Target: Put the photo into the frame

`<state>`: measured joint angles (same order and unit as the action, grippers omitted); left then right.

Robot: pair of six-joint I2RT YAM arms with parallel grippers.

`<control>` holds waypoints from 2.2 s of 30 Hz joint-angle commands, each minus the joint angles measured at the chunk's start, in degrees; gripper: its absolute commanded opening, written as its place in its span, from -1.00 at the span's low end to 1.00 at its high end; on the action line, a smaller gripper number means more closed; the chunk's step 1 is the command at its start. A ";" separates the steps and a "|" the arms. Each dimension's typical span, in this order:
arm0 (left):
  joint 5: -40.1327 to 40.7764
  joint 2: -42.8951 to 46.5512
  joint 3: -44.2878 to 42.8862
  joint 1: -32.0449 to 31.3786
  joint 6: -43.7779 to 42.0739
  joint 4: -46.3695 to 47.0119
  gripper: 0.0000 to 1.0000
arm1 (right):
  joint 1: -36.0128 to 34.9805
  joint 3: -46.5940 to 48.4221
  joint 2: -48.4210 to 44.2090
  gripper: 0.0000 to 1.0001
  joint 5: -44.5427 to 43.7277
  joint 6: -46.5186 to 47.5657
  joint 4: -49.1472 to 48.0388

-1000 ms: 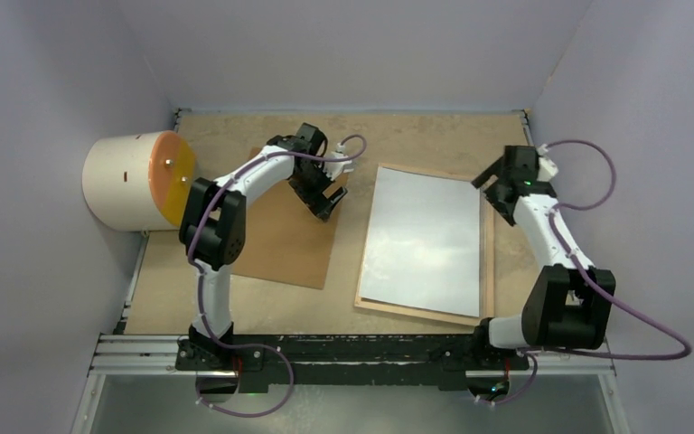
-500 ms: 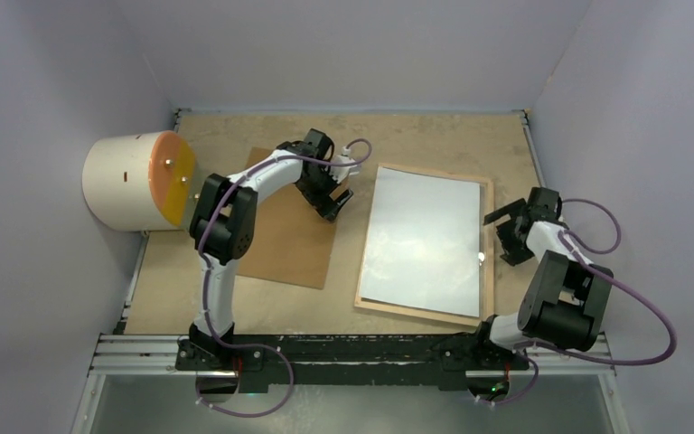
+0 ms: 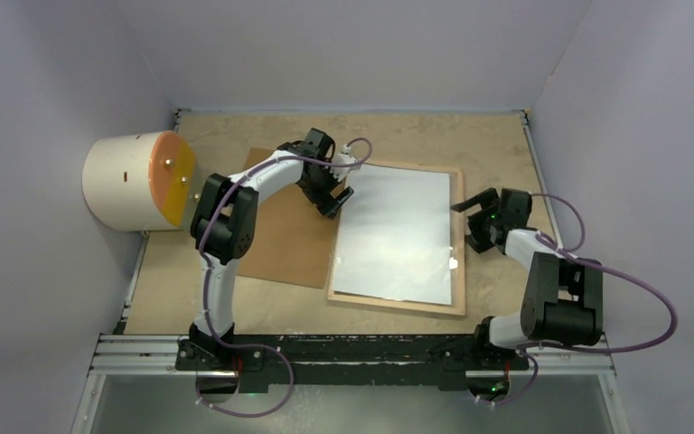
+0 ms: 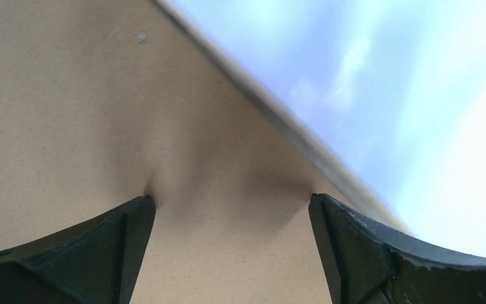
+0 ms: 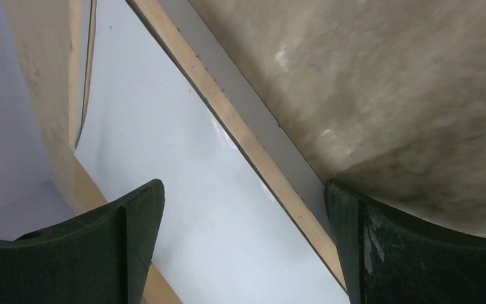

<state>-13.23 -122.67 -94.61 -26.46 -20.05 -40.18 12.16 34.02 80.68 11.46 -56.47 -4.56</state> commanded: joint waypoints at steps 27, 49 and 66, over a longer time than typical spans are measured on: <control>6.65 8.61 3.62 1.16 -2.62 -0.14 0.95 | -10.67 6.21 -2.40 0.92 -9.51 3.95 12.74; 7.10 4.38 3.73 -0.55 -0.72 2.45 0.93 | -10.67 3.04 -1.32 0.91 -7.00 3.39 10.13; 15.06 3.42 3.28 -6.19 -1.56 3.09 0.92 | -10.67 0.88 1.61 0.88 -4.72 3.65 6.62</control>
<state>0.49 -117.86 -91.09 -29.39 -22.09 -39.55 1.56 36.73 80.58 5.87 -53.10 1.85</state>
